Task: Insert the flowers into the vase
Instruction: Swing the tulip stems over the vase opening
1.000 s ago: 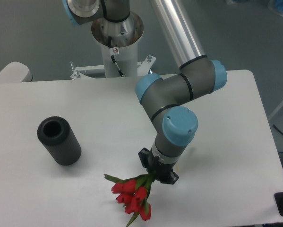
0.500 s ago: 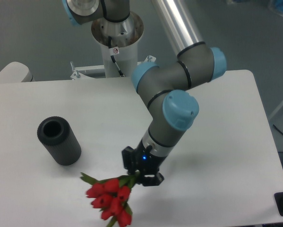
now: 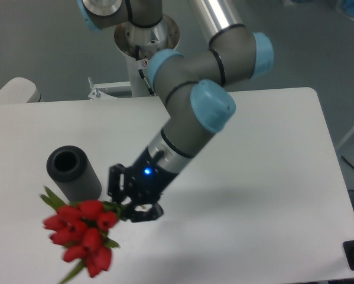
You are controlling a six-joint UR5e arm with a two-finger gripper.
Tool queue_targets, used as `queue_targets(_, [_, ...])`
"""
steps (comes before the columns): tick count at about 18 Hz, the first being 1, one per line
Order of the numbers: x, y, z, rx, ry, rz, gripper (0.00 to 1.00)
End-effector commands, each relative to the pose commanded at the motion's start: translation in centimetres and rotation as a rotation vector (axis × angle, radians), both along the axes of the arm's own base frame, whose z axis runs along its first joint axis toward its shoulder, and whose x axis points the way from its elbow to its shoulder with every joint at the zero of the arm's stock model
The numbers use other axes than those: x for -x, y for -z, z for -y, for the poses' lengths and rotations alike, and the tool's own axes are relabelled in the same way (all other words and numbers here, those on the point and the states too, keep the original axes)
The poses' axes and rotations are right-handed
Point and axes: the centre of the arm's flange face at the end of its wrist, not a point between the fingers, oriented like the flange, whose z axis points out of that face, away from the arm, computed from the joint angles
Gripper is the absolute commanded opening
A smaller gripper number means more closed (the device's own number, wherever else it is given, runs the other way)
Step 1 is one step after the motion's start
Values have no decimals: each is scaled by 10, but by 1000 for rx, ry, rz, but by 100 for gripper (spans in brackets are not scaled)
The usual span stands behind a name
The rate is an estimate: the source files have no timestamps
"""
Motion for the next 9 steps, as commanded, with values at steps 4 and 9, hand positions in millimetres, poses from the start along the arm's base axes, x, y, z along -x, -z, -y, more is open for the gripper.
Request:
queue_targets(4, [-27, -16, 10, -109, 50, 100, 0])
queue_targets(9, [-51, -8, 25, -242, 103, 157, 0])
